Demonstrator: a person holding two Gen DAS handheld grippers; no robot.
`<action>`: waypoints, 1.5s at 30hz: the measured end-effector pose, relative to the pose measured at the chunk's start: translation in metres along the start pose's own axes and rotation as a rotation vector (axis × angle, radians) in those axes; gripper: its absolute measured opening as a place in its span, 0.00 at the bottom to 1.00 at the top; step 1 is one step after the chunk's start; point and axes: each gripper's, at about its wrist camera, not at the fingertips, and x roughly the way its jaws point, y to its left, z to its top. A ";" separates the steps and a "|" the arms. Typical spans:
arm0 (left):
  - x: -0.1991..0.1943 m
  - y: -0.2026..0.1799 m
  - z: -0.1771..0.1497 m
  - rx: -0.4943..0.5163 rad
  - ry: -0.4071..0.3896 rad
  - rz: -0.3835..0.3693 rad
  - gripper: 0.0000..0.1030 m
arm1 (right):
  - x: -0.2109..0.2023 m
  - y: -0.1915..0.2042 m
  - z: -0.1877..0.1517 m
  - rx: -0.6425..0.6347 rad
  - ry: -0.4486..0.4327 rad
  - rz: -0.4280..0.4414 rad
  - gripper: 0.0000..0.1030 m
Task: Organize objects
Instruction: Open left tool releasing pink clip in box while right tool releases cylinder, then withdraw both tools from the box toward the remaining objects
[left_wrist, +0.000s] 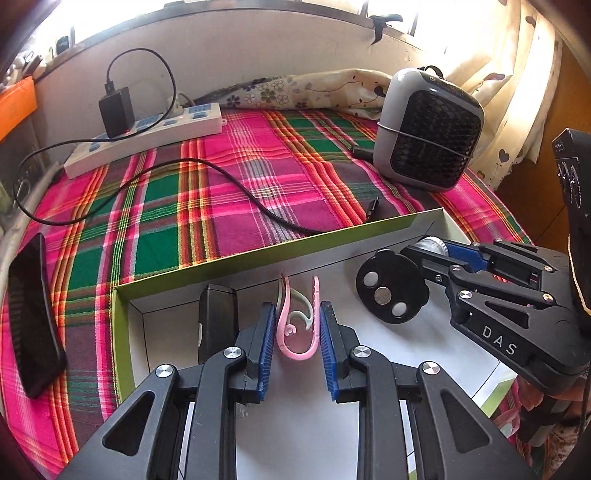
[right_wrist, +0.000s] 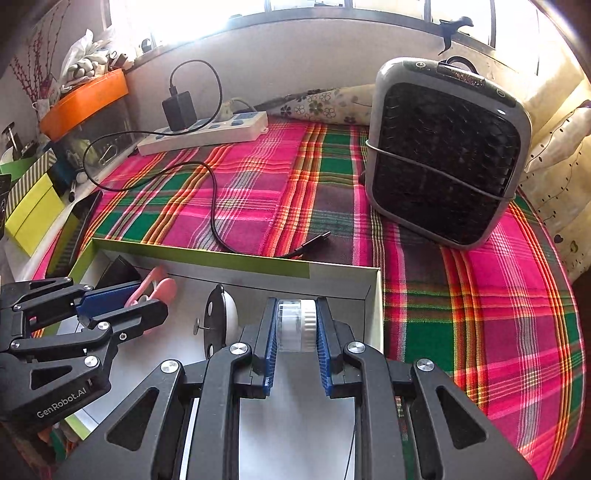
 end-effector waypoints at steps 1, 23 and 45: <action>0.000 0.001 0.000 -0.002 0.001 0.001 0.21 | 0.000 0.001 0.000 -0.003 0.002 -0.004 0.19; 0.000 0.005 -0.001 -0.012 0.018 0.012 0.33 | -0.002 0.010 0.002 -0.024 0.005 -0.028 0.47; -0.045 0.000 -0.021 -0.030 -0.041 0.014 0.37 | -0.041 0.012 -0.016 0.021 -0.046 -0.037 0.50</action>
